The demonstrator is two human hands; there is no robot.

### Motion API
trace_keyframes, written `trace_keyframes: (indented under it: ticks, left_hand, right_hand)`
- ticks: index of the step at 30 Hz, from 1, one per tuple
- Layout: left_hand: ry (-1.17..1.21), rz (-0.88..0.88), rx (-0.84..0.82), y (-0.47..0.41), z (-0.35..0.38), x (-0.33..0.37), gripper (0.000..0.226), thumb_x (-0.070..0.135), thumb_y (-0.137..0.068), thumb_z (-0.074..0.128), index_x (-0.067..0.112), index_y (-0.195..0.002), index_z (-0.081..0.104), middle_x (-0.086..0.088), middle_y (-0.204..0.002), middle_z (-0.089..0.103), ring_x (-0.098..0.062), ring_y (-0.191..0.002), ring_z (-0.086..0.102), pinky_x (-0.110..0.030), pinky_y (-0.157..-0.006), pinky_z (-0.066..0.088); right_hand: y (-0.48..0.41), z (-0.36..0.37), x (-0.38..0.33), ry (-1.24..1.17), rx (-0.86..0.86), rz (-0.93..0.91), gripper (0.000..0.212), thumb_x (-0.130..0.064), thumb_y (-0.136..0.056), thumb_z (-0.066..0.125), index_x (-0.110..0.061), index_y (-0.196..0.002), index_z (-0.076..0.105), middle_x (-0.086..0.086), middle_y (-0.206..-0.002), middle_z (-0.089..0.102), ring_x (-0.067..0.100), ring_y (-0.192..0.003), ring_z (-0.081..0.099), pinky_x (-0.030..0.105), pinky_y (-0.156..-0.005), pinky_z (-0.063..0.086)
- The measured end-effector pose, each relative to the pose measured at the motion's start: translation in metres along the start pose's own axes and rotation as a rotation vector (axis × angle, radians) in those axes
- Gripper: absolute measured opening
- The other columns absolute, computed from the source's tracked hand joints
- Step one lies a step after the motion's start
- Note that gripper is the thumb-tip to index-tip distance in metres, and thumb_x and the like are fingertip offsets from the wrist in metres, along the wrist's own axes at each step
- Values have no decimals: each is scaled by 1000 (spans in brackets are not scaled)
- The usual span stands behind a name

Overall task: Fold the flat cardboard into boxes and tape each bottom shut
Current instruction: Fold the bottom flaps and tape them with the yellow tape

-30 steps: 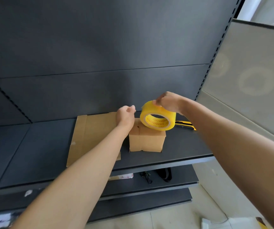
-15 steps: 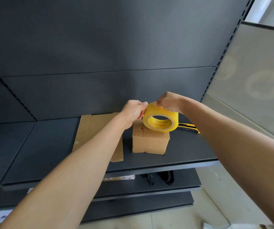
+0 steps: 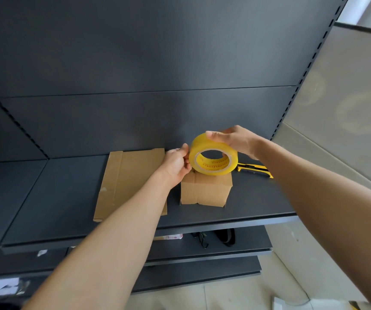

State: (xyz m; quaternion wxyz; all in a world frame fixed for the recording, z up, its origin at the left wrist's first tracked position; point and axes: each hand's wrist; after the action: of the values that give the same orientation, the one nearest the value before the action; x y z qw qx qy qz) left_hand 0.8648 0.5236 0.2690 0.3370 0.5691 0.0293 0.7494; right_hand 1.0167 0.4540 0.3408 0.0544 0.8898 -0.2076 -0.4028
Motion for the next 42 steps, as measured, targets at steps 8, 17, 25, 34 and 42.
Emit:
trace_keyframes:
  ticks: [8, 17, 25, 34, 42]
  left_hand:
    - [-183, 44, -2, -10, 14, -7, 36, 17, -104, 36, 12, -68, 40, -4, -68, 39, -14, -66, 43, -24, -71, 45]
    - [-183, 55, 28, -11, 12, -9, 25, 14, -103, 36, 8, -81, 48, -6, -83, 51, -13, -74, 50, -23, -70, 47]
    - [-115, 74, -59, -1, 4, -11, 18, 22, -94, 58, 9, -83, 53, -3, -77, 56, -13, -78, 54, -26, -82, 48]
    - [-155, 118, 81, 0, 4, -14, 19, 5, -94, 55, 7, -77, 46, -6, -76, 52, -15, -75, 52, -28, -84, 51]
    - [-48, 126, 191, 1, -9, -13, 23, -2, -94, 51, 8, -75, 42, -8, -83, 47, -14, -75, 52, -24, -69, 53]
  right_hand:
    - [6, -17, 12, -16, 35, 11, 37, -49, -83, 65, -13, -75, 63, 3, -76, 60, 19, -71, 56, 28, -64, 44]
    - [8, -12, -6, 316, 57, 22, 52, -59, -76, 63, -8, -81, 62, 8, -81, 56, 23, -71, 49, 30, -62, 40]
    - [6, -7, -13, 393, 83, 41, 58, -61, -76, 63, -8, -101, 66, 11, -101, 66, 24, -81, 56, 37, -79, 51]
    - [12, -1, -25, 644, 61, 77, 47, -59, -74, 65, -15, -67, 49, 2, -73, 50, 28, -72, 52, 30, -64, 43]
    - [10, 18, -43, 857, 52, 35, 31, -47, -77, 65, -18, -82, 52, -2, -72, 47, 26, -79, 53, 25, -59, 37]
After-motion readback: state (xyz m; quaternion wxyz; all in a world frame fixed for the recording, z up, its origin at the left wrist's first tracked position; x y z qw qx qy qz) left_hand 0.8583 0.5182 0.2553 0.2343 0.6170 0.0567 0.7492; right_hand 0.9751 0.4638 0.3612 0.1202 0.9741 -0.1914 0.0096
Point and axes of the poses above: each hand's wrist, its own y-axis away from the middle knuckle, its own z-axis out of the palm, x = y × z
